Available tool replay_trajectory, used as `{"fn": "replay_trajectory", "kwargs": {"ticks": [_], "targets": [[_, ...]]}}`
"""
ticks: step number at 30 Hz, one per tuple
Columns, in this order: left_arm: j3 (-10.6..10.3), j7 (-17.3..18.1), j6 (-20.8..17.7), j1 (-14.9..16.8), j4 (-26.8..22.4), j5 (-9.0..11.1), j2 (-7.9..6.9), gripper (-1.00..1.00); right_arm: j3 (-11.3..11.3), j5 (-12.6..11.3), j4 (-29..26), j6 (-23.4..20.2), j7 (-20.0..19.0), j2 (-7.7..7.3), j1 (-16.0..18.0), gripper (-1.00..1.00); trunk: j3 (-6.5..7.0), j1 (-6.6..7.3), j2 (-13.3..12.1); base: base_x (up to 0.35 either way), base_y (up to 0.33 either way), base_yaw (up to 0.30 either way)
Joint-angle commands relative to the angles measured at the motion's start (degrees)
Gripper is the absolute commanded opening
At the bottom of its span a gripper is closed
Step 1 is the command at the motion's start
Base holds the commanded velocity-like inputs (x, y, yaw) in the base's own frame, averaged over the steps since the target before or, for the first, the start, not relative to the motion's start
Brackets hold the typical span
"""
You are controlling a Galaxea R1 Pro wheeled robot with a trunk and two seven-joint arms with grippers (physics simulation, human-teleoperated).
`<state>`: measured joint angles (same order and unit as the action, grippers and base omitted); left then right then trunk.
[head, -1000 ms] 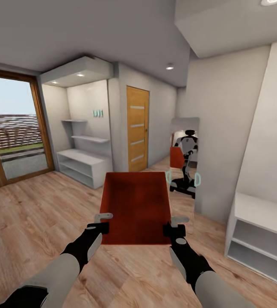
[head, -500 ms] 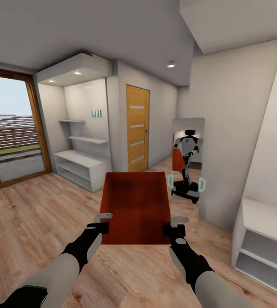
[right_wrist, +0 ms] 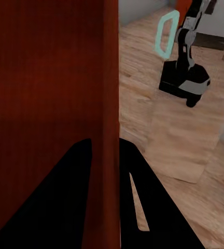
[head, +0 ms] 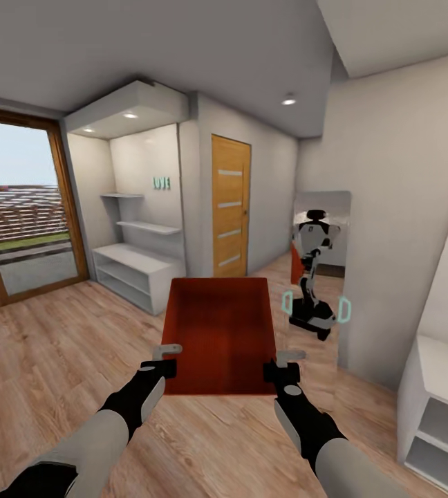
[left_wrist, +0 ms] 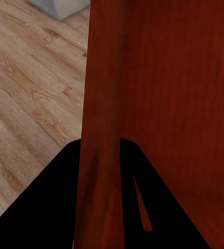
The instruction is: Move the two storage containers from the living room to the garage. In the garage, place one container on the floor and stack the other container on top of it (either order is fine).
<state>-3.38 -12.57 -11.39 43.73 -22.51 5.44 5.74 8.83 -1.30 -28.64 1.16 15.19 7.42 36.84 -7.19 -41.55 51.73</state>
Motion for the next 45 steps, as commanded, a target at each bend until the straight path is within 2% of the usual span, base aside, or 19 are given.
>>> {"fn": "replay_trajectory", "kwargs": {"ticks": [1, 9, 34, 45], "targets": [[-0.07, -1.13, -0.39, 0.03, -0.34, -1.22, -0.29, -1.00, -2.94, -0.64, 0.17, 0.13, 3.01, -0.11, 0.07, -1.00, -0.08, -0.04, 0.06, 0.322, 0.000, 0.253], [-0.05, -1.13, -0.39, 0.03, -0.34, -1.22, -0.29, -1.00, -2.94, -0.64, 0.16, -0.09, 3.01, -0.12, 0.07, -1.00, -0.08, -0.04, 0.06, 0.322, 0.000, 0.129], [-0.05, -1.07, -0.48, 0.03, -0.34, -1.19, -0.29, -1.00, -2.94, -0.55, 0.51, 0.07, 3.01, 0.06, 0.07, -1.00, -0.08, -0.04, 0.06, 0.322, 0.001, 0.002], [-0.05, -1.05, -0.50, 0.03, -0.39, -1.15, -0.29, -1.00, -2.94, -0.55, 0.52, 0.07, 3.01, 0.00, 0.07, -1.00, -0.08, -0.04, 0.06, 0.322, 0.093, 0.000]]}}
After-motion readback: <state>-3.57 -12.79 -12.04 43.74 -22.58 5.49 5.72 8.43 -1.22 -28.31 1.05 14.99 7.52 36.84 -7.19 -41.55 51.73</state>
